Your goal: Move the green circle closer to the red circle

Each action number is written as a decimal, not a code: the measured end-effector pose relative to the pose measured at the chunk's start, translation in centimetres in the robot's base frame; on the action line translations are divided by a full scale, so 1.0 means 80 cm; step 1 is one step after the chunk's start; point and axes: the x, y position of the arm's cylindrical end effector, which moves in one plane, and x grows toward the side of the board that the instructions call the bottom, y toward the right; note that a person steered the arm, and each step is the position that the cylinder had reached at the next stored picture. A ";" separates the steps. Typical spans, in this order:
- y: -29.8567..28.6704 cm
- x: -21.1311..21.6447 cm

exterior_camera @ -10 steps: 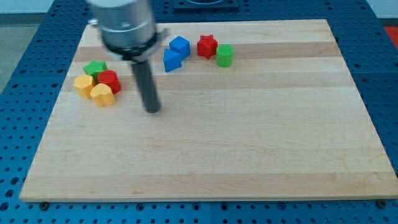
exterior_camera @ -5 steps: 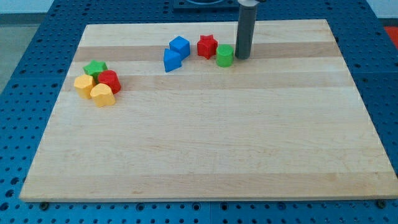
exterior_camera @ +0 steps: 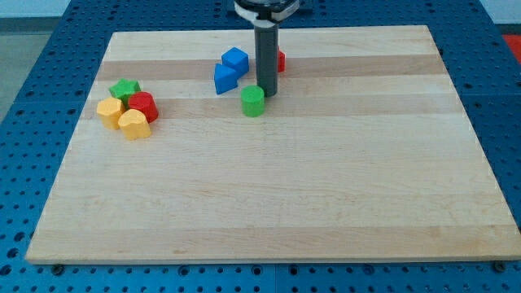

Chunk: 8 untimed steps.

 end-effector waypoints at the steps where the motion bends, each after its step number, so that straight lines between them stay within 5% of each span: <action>1: 0.009 0.026; 8: -0.119 0.039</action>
